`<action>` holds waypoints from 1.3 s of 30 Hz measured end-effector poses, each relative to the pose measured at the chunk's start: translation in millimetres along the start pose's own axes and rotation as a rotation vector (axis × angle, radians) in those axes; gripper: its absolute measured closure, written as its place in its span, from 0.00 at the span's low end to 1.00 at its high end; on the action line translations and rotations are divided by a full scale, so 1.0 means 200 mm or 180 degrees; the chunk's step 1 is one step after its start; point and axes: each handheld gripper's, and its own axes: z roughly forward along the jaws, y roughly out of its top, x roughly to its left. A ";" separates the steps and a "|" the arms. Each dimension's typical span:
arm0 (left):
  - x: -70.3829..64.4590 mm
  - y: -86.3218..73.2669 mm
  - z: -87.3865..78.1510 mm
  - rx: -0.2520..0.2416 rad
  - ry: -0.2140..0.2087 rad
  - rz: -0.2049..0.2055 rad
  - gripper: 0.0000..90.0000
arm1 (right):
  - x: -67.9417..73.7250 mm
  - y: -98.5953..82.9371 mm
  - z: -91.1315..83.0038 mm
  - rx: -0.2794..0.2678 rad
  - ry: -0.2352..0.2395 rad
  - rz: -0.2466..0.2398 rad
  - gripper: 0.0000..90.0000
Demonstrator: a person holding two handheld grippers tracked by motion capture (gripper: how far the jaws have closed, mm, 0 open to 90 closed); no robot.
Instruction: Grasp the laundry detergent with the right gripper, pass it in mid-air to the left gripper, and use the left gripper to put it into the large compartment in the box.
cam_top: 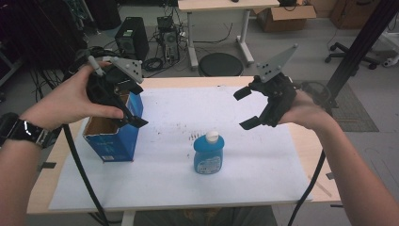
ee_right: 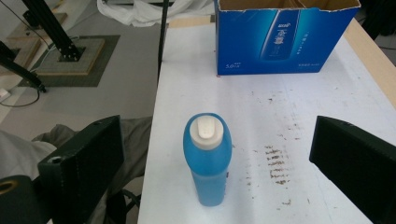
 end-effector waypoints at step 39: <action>0.01 -0.05 0.05 0.0012 -0.0063 -0.0046 0.03 | -0.10 -0.46 0.33 -0.0423 0.0060 0.0199 0.04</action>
